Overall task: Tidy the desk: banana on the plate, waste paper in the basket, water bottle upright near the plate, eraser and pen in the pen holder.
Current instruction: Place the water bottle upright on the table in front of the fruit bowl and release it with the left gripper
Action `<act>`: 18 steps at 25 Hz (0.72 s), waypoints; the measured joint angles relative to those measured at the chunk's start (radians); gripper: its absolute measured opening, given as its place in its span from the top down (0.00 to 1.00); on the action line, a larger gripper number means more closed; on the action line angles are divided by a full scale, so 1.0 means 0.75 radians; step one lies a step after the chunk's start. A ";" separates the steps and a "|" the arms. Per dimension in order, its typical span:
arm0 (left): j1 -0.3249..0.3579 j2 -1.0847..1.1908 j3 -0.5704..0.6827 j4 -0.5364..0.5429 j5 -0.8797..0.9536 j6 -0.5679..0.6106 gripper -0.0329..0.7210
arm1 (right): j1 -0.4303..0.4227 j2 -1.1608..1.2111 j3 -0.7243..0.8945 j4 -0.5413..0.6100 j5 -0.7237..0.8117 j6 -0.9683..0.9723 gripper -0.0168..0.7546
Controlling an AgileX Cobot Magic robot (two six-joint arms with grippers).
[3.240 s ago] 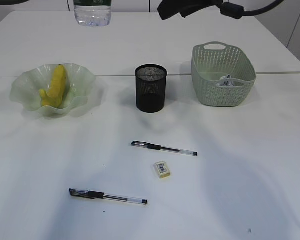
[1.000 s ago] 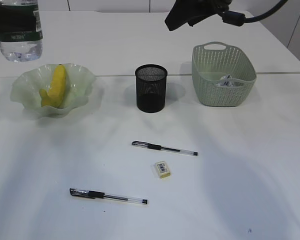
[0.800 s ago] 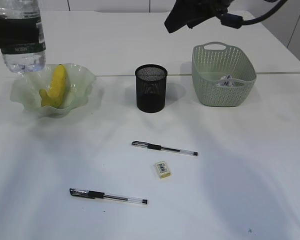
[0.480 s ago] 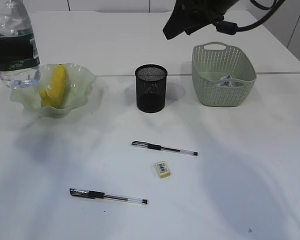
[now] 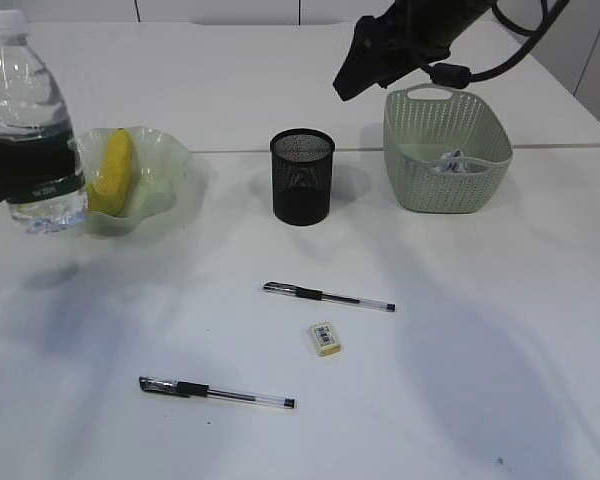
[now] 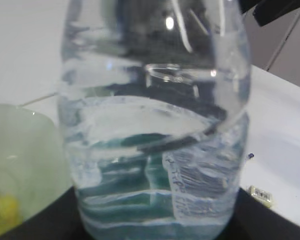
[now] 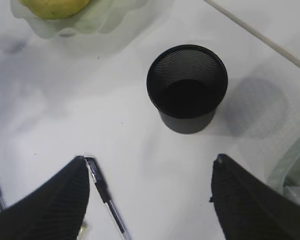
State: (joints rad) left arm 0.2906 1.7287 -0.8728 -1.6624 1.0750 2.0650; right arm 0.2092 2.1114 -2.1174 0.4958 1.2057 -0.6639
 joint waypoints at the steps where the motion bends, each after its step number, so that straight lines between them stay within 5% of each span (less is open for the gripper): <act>1: 0.000 0.007 0.012 -0.005 -0.015 0.010 0.48 | 0.000 0.000 0.000 -0.012 -0.002 0.000 0.25; 18: 0.000 0.181 0.107 -0.124 -0.145 0.257 0.48 | 0.000 0.000 0.000 -0.044 -0.012 -0.029 0.25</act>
State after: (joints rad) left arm 0.2906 1.8646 -0.7929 -1.7557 0.9660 2.2576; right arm 0.2092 2.1114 -2.1174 0.4629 1.1968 -0.6856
